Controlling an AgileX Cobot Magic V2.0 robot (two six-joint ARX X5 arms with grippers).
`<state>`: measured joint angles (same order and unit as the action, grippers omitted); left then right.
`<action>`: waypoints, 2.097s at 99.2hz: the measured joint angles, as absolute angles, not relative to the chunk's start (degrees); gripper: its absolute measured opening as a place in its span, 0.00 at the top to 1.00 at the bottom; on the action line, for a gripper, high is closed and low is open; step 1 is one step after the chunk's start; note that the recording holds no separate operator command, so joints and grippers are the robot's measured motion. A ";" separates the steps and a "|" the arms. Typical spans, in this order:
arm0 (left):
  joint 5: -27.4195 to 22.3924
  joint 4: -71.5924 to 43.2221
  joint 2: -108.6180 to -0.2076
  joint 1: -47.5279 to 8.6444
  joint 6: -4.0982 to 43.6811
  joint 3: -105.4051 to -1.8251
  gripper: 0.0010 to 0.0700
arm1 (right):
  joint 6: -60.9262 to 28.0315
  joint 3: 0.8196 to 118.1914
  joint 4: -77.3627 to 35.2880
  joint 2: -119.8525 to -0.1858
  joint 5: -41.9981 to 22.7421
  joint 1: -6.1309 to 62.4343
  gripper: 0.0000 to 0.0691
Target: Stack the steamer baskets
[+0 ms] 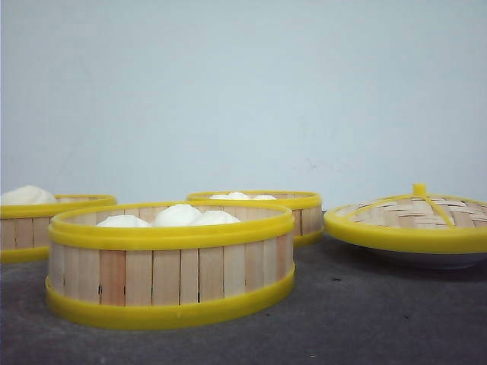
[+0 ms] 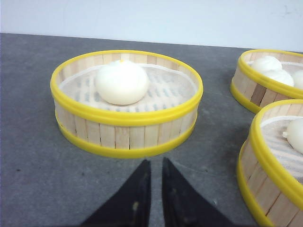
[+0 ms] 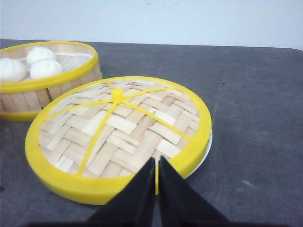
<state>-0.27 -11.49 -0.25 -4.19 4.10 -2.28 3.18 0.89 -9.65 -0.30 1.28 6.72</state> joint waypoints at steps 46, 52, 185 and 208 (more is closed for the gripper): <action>-0.27 -11.51 -0.25 -4.19 4.08 -2.28 0.99 | 3.18 0.89 -9.65 -0.30 1.28 6.72 0.99; -0.27 -11.51 -0.25 -4.21 4.10 -2.28 0.99 | 3.18 0.89 -9.65 -0.30 1.28 6.72 0.99; -0.30 -11.49 -0.25 -4.21 4.08 -2.28 0.99 | 3.36 0.86 -8.27 -0.30 1.83 6.72 0.99; -0.30 -11.05 -0.25 -4.21 4.40 -2.17 0.99 | 6.31 0.86 -7.18 -0.30 4.58 6.72 0.99</action>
<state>-0.30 -11.05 -0.25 -4.21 4.40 -2.17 6.31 0.86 -7.18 -0.30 4.58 6.72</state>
